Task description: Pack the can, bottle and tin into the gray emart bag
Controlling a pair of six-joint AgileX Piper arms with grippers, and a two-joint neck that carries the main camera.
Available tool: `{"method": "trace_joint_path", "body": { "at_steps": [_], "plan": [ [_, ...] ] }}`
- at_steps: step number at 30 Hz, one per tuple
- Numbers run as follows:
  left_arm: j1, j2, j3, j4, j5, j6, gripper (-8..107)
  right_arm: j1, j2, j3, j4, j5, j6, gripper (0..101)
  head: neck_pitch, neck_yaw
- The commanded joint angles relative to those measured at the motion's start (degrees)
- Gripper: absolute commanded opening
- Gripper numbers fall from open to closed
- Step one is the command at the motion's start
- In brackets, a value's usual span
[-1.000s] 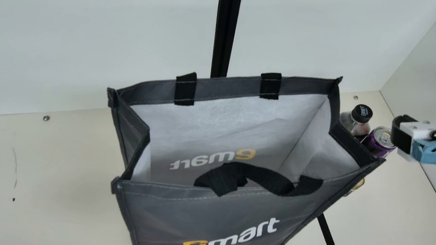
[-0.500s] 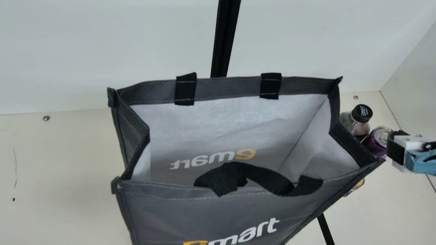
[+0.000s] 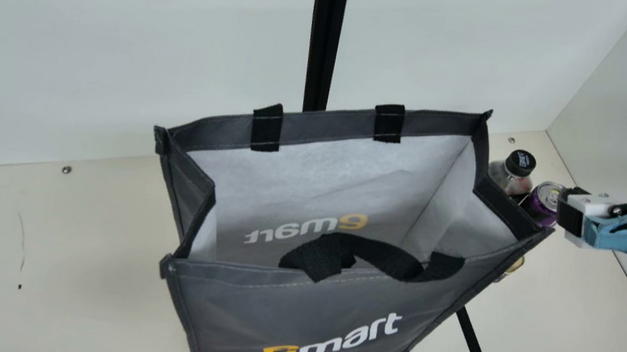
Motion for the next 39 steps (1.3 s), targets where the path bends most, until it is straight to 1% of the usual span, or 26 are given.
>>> {"method": "trace_joint_path", "body": {
  "at_steps": [1, 13, 18, 29, 39],
  "plan": [
    [0.0, 0.0, 0.0, 0.0, 0.0, 0.0, 90, 0.0, 0.0, 0.0, 0.0, 0.0, 0.0, 91, -1.3, -0.1],
    [-0.1, 0.0, 0.0, 0.1, 0.0, -0.1, 90, 0.0, 0.0, 0.0, 0.0, 0.0, 0.0, 91, -1.3, -0.1],
    [-0.7, 0.7, -0.8, 0.1, -0.4, -0.3, 90, 0.0, 0.0, 0.0, 0.0, 0.0, 0.0, 91, -1.3, -0.1],
    [-2.8, 4.1, -4.8, 0.1, -1.4, -0.6, 90, 0.0, 0.0, 0.0, 0.0, 0.0, 0.0, 91, -1.3, -0.1],
    [-5.7, 7.1, -9.5, 2.3, -2.3, -1.7, 90, 0.0, 0.0, 0.0, 0.0, 0.0, 0.0, 91, -1.3, -0.1]
  ]
}}
